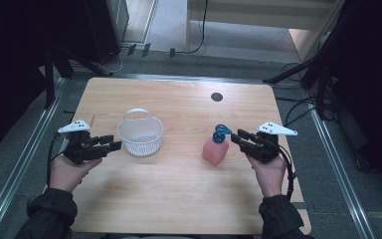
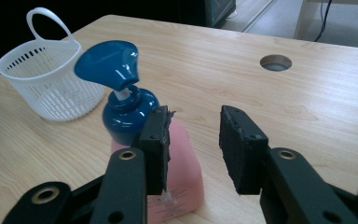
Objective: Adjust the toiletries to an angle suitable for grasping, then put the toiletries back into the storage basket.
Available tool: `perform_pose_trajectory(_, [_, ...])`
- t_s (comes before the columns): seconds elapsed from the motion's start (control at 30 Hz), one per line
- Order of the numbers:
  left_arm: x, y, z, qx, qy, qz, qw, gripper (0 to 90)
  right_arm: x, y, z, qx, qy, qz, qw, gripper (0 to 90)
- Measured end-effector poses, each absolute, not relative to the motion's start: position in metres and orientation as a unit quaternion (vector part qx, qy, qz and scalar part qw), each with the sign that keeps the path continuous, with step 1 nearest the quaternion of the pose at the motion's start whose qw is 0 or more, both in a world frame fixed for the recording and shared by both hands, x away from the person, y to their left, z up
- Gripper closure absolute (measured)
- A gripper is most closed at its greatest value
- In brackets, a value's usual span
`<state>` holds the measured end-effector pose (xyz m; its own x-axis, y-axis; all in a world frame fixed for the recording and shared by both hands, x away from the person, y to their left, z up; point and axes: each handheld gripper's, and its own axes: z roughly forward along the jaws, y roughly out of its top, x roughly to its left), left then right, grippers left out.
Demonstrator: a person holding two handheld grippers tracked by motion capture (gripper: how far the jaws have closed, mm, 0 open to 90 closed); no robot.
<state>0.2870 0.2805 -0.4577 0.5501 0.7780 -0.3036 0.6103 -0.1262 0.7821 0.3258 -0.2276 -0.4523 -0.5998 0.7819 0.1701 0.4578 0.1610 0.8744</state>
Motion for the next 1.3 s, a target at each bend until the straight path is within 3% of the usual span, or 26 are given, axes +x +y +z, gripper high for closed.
perform_pose_trajectory(0.93, [0.295, 0.273, -0.457, 0.755, 0.453, 0.082, 0.467, 49.0, 0.299, -0.193, -0.45, 0.455, 0.719, 0.493, 0.18, 48.2])
perform_pose_trajectory(1.3, [0.291, 0.275, -0.457, 0.753, 0.456, 0.085, 0.467, 48.8, 0.303, -0.178, -0.45, 0.454, 0.716, 0.491, 0.202, 48.3])
